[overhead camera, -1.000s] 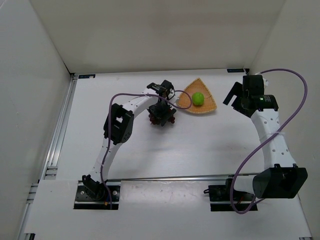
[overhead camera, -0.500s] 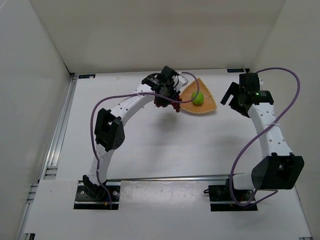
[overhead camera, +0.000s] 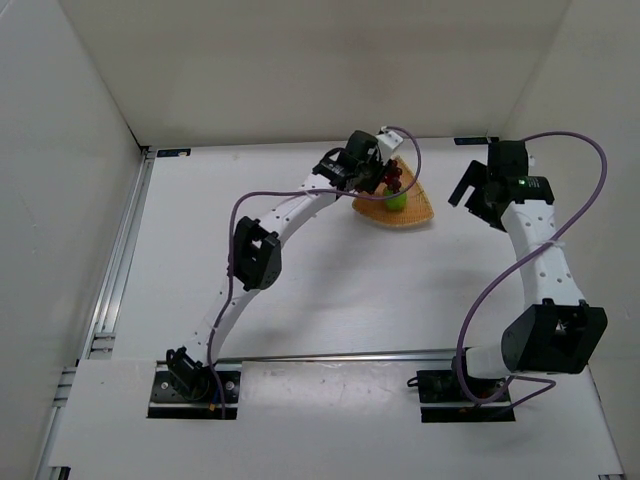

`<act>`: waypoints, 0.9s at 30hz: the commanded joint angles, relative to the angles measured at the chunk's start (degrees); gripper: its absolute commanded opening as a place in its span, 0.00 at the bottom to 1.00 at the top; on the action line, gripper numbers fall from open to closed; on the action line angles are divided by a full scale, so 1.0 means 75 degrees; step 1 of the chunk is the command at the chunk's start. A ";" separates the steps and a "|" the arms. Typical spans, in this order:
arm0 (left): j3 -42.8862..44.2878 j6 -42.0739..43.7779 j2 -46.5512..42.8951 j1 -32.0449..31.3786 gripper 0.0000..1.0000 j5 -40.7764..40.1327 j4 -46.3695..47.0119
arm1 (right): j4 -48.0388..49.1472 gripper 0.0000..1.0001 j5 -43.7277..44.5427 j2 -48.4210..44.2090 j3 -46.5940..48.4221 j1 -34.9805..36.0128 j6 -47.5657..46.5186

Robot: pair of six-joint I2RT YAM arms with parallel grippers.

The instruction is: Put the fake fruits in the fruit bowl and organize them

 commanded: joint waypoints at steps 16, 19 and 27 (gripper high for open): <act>-0.0366 -0.0501 -0.0141 -0.0285 0.99 0.0973 0.1311 | -0.0270 1.00 0.0140 0.0081 0.0520 -0.0411 -0.0472; -0.0623 -0.0583 -0.0598 -0.0285 0.99 0.0973 0.1311 | -0.0270 1.00 0.0070 0.0081 0.0520 -0.0411 -0.0472; -0.0986 -0.0350 -0.2027 -0.0531 0.99 -0.0091 0.0914 | -0.0270 1.00 -0.0328 -0.0059 0.0275 -0.0411 -0.0261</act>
